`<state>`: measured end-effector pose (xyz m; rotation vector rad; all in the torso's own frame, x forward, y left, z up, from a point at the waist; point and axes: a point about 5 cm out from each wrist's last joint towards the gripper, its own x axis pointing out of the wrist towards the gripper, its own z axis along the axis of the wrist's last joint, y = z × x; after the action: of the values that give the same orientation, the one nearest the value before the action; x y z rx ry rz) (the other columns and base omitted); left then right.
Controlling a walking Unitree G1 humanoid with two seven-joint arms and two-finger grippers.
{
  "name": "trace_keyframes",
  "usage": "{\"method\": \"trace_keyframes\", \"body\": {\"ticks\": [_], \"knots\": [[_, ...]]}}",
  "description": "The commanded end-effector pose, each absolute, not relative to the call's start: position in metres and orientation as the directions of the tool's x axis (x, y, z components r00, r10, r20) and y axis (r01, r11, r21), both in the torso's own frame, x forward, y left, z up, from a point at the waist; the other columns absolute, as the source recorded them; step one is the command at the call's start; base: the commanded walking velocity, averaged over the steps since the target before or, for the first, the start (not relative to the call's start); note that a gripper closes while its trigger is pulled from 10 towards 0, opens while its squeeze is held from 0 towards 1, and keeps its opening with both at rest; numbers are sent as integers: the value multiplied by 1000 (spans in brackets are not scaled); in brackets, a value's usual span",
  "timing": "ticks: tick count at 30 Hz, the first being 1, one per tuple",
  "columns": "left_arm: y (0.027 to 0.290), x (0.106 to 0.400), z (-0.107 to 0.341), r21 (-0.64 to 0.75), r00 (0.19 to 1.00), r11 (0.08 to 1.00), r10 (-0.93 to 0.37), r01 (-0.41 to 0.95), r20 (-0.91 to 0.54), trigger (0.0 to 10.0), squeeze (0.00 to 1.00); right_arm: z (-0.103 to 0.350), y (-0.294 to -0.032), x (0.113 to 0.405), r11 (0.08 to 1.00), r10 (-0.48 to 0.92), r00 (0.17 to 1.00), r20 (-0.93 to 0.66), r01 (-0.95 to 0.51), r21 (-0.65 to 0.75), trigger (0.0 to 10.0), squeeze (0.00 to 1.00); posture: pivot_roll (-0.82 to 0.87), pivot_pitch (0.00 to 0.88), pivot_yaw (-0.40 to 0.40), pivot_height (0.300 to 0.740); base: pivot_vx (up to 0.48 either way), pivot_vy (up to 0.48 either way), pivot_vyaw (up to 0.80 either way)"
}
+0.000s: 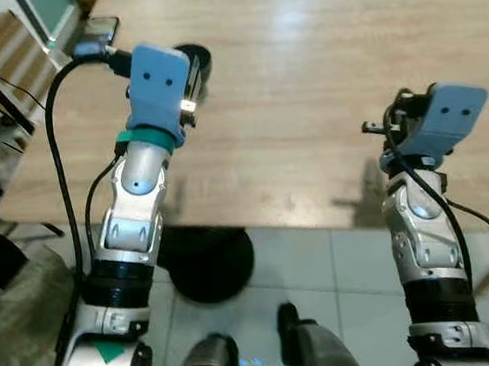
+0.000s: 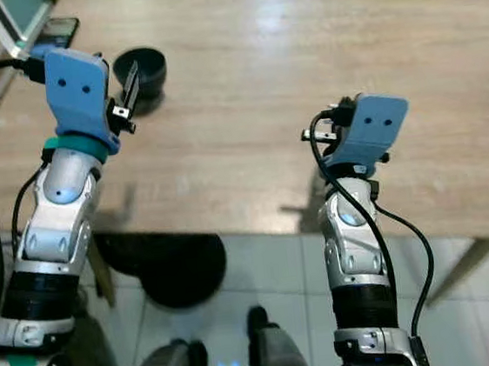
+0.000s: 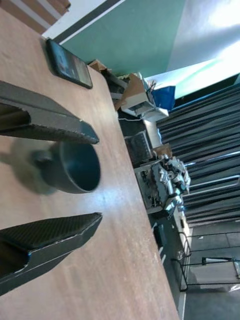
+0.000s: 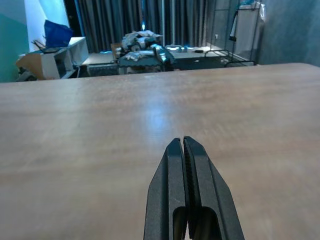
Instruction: Setting the table
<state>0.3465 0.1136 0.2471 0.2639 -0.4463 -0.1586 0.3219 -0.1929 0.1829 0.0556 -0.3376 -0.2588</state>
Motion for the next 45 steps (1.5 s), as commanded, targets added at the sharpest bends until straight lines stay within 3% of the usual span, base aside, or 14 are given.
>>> {"method": "trace_keyframes", "body": {"ticks": [1, 25, 45], "knots": [[114, 347, 243, 285, 896, 953, -209, 98, 392, 10000, 0, 181, -193, 321, 965, -263, 913, 312, 244, 100, 10000, 0, 103, 122, 68, 740, -334, 0, 0], [113, 350, 240, 291, 897, 951, -215, 103, 386, 10000, 0, 182, -200, 321, 960, -281, 906, 317, 263, 98, 10000, 0, 102, 97, 74, 740, -316, 0, 0], [109, 354, 241, 260, 899, 960, -205, 106, 388, 10000, 0, 185, -208, 320, 955, -296, 897, 328, 283, 87, 10000, 0, 81, 92, 69, 740, 0, 0, 0]]}}
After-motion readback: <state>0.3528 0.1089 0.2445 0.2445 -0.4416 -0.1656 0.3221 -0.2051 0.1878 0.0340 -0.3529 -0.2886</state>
